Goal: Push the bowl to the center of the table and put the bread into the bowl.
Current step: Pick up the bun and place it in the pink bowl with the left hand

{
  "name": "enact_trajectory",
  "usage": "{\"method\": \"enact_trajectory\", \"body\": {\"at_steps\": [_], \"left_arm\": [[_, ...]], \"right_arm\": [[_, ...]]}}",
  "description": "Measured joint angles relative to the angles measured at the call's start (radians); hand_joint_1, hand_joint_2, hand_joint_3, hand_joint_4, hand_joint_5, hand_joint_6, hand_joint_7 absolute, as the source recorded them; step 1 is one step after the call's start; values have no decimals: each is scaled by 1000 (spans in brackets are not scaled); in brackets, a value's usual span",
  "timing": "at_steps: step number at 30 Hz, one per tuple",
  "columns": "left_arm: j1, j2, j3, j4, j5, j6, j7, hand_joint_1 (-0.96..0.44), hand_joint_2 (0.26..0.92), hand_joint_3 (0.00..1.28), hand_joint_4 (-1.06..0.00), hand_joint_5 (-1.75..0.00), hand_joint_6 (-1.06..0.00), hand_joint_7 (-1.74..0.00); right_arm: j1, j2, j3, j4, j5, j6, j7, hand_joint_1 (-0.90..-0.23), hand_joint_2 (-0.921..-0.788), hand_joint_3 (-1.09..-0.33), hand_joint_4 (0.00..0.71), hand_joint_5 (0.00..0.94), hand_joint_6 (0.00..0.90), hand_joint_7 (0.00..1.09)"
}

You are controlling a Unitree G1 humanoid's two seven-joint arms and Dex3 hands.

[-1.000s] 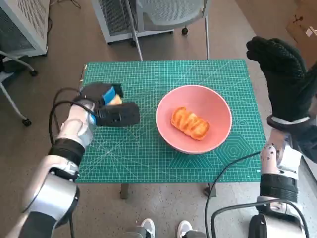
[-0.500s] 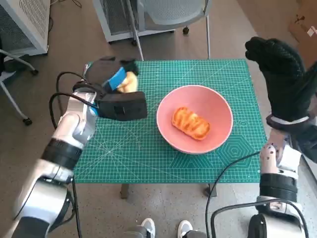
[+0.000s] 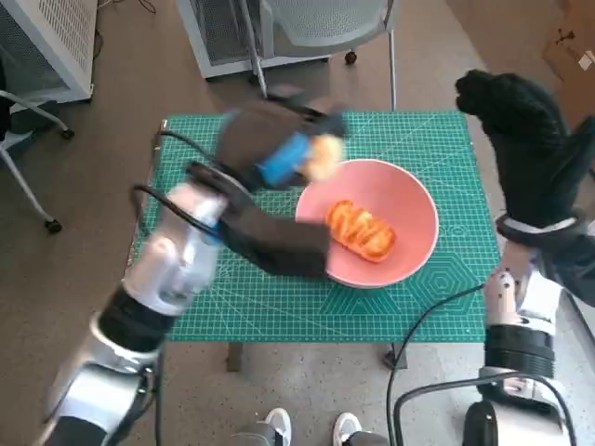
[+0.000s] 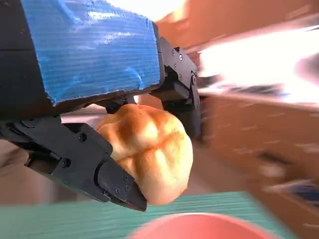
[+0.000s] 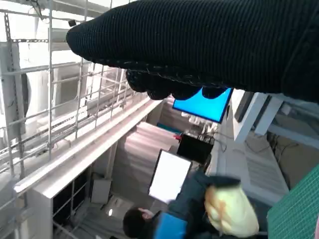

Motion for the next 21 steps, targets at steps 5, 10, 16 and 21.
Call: {"method": "enact_trajectory", "body": {"at_steps": [5,10,16,21], "left_arm": [[-11,-43,-26,62,8,-67,4,2,917,16,-821,-1023,-627,-1167],[-36,-96,-40,206,8,-119,28,2,917,16,-823,-1037,-628,-1146],[-72,-153,-64,390,13,-168,74,2,917,15,-819,-1040,-635,-1138],[-101,-194,-83,545,13,-220,114,2,920,44,-768,-1099,-606,-1161]], "right_arm": [[4,-2,-2,-7,0,0,0,-687,-921,-733,283,0,391,1],[17,-3,-4,-14,0,0,0,-687,-921,-734,281,0,391,1],[22,-4,-5,-16,0,0,0,-688,-921,-732,280,0,387,0],[30,-5,-5,-27,-2,0,-4,-688,-921,-731,280,0,383,0]]}}
